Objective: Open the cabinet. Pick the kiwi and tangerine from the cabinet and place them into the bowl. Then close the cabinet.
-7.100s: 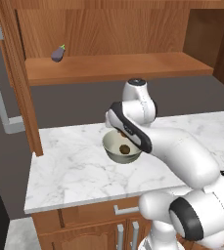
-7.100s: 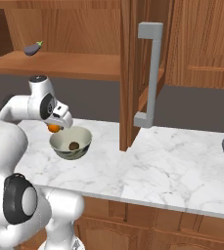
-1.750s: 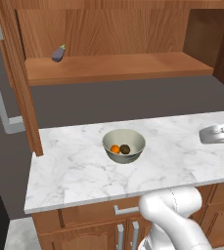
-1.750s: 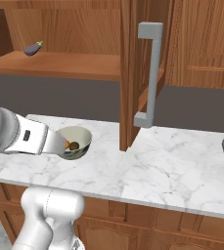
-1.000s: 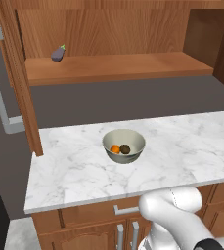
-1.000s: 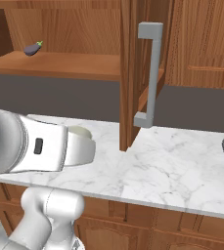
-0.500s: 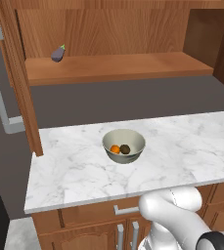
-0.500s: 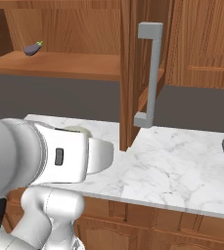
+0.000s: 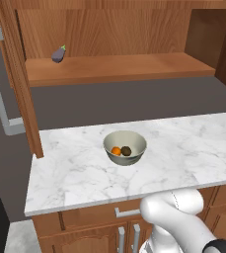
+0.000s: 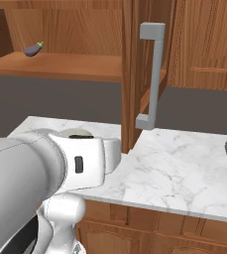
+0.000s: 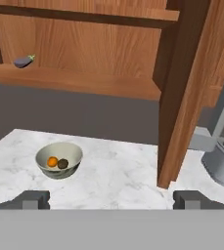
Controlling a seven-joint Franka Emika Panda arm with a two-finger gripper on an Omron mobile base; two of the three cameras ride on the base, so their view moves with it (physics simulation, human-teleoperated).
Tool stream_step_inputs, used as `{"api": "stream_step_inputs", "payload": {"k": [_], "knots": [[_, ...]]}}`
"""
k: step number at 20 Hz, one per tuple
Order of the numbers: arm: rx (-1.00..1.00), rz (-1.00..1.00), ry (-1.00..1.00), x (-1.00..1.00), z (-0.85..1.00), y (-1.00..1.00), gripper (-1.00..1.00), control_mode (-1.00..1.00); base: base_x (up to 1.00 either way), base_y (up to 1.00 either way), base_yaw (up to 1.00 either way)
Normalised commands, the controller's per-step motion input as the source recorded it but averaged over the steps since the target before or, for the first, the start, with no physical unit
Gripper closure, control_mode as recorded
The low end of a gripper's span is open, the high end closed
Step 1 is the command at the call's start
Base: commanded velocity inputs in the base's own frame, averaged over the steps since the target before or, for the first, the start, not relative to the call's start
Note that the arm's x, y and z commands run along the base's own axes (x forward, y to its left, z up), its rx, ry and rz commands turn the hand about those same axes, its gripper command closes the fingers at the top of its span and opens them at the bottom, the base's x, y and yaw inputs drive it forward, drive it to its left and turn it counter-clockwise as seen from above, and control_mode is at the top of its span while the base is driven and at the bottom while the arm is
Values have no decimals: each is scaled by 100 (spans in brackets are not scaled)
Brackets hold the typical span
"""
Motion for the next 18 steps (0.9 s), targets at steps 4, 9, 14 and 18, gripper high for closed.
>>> {"api": "stream_step_inputs", "payload": {"k": [4, 9, 14, 18], "knots": [[0, 13, -17, 17, 0, 0, -100, -100, 0, 0, 0], [0, 12, -12, 16, -5, 0, -100, -100, 0, 0, 0], [0, 10, -2, 10, -10, 0, -100, -100, 0, 0, 0], [0, 0, 0, 0, 0, -2, -100, -100, 0, 0, 0]]}}
